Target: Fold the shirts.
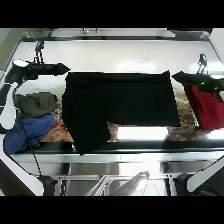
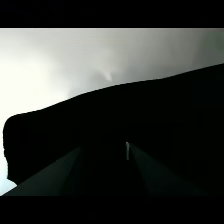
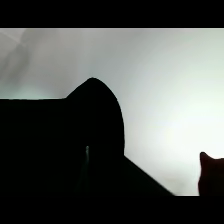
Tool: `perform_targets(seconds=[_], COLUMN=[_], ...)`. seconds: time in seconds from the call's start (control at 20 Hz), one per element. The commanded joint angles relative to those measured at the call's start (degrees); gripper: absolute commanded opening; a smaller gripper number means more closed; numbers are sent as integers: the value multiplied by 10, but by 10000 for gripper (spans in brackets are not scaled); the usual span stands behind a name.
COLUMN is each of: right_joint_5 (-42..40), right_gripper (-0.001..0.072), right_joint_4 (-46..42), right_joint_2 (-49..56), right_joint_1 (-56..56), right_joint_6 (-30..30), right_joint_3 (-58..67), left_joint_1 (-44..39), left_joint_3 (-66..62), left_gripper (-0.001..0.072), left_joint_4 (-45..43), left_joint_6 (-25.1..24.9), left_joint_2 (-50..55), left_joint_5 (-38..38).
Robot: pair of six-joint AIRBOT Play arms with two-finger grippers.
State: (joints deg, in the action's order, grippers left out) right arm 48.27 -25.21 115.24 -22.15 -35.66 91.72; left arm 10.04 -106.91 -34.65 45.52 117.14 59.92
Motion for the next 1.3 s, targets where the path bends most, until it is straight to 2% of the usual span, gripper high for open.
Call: perform_targets(seconds=[0.0, 0.1, 0.2, 0.3, 0.45, 0.65, 0.7, 0.75, 0.8, 0.85, 0.95, 1.0, 1.05, 1.25], right_joint_5=[82, 142, 212, 283, 374, 356, 356, 356, 355, 348, 329, 326, 327, 343], right_gripper=[17, 16, 16, 15, 14, 19, 221, 492, 490, 422, 425, 426, 425, 424], right_joint_4=[-18, -19, -24, -67, -181, -309, -318, -316, -317, -317, -316, -315, -313, -267], right_joint_2=[-30, -50, -68, -84, -126, -200, -206, -204, -198, -190, -169, -158, -147, -127], right_joint_1=[-19, -35, -52, -64, -71, -101, -113, -122, -128, -131, -130, -126, -121, -81], right_joint_6=[-69, -105, -146, -193, -233, -250, -261, -261, -260, -256, -241, -239, -239, -212], right_joint_3=[0, 0, 0, -1, -54, -173, -203, -226, -247, -260, -272, -273, -273, -275], left_joint_1=[35, 54, 60, 61, 56, 64, 67, 68, 68, 68, 68, 68, 68, 68], left_joint_3=[-57, -68, -37, 29, 217, 481, 529, 572, 603, 626, 659, 672, 682, 689], left_gripper=[281, -9, -9, -8, -7, -6, -6, -6, -6, -6, -4, 86, 282, 286], left_joint_4=[-19, -57, -76, -109, -134, -133, -133, -133, -134, -134, -134, -135, -138, -139], left_joint_6=[98, 152, 178, 190, 191, 193, 196, 197, 197, 198, 212, 212, 212, 216], left_joint_2=[0, -11, -42, -89, -196, -354, -387, -420, -445, -466, -503, -522, -538, -578], left_joint_5=[150, 215, 247, 260, 230, 155, 141, 129, 126, 125, 116, 115, 114, 123])
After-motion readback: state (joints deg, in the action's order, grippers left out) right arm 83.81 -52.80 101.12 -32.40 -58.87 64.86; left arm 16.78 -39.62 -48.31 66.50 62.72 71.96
